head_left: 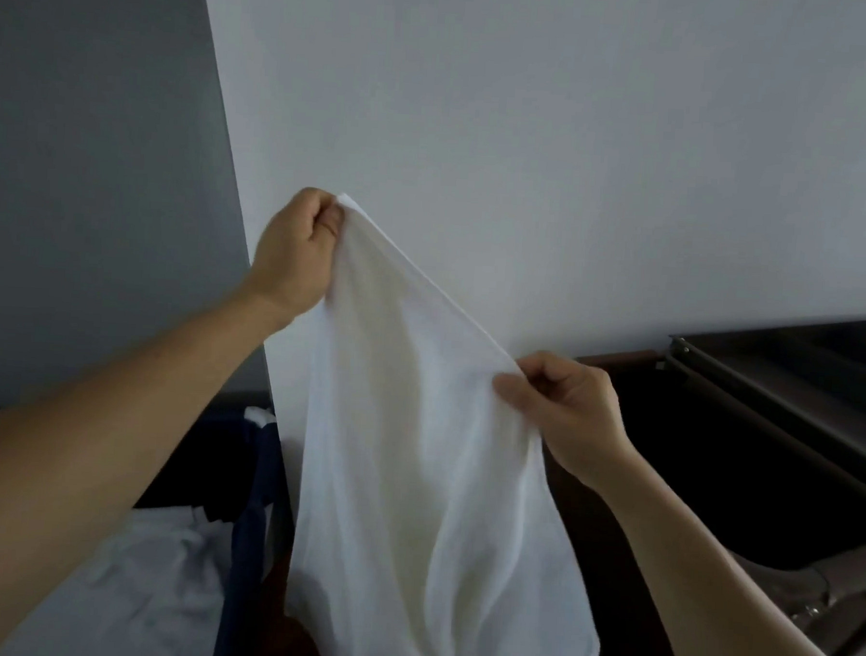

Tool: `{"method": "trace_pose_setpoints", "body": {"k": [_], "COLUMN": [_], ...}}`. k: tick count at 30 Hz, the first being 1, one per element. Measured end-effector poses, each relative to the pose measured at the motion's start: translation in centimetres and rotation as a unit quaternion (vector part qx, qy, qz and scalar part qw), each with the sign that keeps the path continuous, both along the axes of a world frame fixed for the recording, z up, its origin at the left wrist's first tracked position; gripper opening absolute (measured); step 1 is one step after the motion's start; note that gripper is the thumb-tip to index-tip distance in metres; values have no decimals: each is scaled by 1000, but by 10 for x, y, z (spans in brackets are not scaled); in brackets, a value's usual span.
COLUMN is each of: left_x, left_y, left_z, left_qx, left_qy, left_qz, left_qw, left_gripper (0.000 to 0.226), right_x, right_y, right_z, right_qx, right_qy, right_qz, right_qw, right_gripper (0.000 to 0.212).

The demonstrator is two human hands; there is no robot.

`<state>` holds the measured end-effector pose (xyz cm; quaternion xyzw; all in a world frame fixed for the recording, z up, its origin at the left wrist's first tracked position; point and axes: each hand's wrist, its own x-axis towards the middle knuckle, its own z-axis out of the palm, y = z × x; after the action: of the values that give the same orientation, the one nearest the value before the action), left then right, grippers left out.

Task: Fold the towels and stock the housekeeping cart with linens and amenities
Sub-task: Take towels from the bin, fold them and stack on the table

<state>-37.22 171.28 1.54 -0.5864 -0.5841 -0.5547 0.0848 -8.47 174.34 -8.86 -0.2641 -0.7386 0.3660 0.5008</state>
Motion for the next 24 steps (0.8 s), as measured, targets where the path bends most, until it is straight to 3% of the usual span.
{"method": "trace_pose_setpoints", "body": {"k": [1, 4, 5, 9, 13, 17, 20, 24], "left_x": [-4, -4, -4, -12, -6, -4, -7, -15], "left_y": [1, 1, 0, -1, -3, -2, -2, -2], "left_z": [3, -1, -4, -9, -14, -19, -20, -25], "left_qx": [5, 7, 6, -8, -38, -49, -39, -36], "left_qy": [4, 35, 34, 3, 28, 35, 39, 26], "left_qz": [1, -5, -5, 4, -12, 2, 9, 2], "left_qw": [1000, 999, 999, 1000, 999, 998, 998, 999], "left_gripper": [17, 16, 16, 18, 24, 26, 26, 24], "right_x": [-2, -8, -5, 14, 12, 14, 12, 11], "right_y": [-2, -5, -4, 0, -6, -2, 0, 3], "right_z": [0, -17, -17, -20, -46, -70, -89, -94], "right_qx": [9, 9, -6, -121, -150, -129, -142, -204], "right_qy": [-38, -289, -292, -118, -245, -256, -237, -109], "right_qz": [2, 40, 54, 62, 62, -6, -50, -73], "right_qw": [999, 957, 955, 984, 956, 958, 960, 970], "right_gripper": [14, 25, 22, 21, 20, 19, 24, 11]}}
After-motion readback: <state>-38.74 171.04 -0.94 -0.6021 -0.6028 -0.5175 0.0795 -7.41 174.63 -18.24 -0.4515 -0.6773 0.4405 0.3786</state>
